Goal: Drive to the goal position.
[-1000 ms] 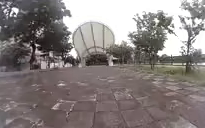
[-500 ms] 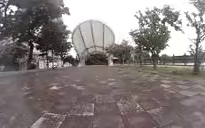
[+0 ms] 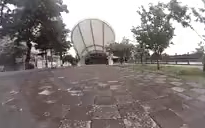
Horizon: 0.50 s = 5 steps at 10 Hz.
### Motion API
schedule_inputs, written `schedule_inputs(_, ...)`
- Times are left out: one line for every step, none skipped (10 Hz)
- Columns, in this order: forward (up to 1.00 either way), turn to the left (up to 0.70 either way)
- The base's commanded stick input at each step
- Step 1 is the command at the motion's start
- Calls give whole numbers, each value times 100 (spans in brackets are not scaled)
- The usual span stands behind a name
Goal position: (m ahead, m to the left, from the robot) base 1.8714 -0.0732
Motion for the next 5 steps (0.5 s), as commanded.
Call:
schedule_inputs(100,0)
schedule_inputs(100,0)
schedule_inputs(100,0)
schedule_inputs(100,0)
schedule_inputs(100,0)
